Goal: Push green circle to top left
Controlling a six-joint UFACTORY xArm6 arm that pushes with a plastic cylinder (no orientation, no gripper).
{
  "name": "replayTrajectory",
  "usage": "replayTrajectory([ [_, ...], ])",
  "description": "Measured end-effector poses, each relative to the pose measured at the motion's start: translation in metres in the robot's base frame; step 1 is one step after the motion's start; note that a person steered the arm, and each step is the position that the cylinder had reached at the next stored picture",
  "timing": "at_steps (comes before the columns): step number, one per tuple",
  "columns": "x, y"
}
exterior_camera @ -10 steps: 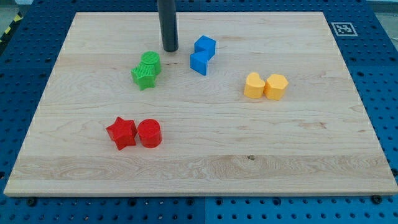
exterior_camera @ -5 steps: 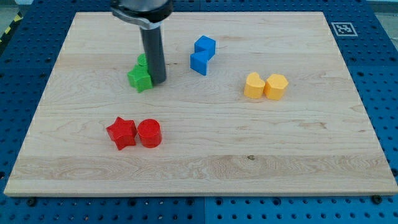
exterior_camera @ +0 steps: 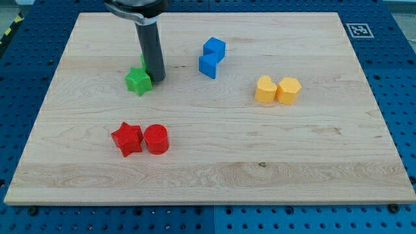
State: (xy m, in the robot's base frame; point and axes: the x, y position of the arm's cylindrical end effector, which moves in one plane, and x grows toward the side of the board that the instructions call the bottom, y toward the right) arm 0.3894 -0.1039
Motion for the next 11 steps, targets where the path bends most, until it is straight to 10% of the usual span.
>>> replayTrajectory([
  [11, -0.064, -0.052],
])
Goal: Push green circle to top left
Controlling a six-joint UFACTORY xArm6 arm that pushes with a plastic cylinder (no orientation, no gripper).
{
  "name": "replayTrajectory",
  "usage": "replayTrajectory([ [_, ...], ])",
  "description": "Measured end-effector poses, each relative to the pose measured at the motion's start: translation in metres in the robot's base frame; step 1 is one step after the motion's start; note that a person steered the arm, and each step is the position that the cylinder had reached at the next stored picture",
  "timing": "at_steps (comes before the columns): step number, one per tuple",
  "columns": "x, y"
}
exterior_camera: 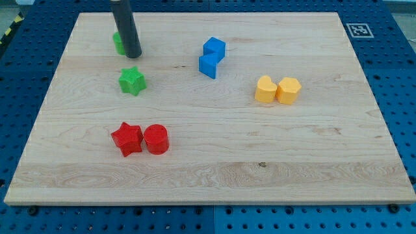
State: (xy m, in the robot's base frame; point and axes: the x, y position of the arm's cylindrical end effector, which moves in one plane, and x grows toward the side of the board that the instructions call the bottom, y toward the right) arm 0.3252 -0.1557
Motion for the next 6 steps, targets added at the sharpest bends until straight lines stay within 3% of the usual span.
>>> replayTrajectory([
  [2, -0.023, -0.042],
  [3, -0.062, -0.052],
  [4, -0.061, -0.057],
  [5, -0.017, -0.050],
  [6, -0.004, -0.039],
])
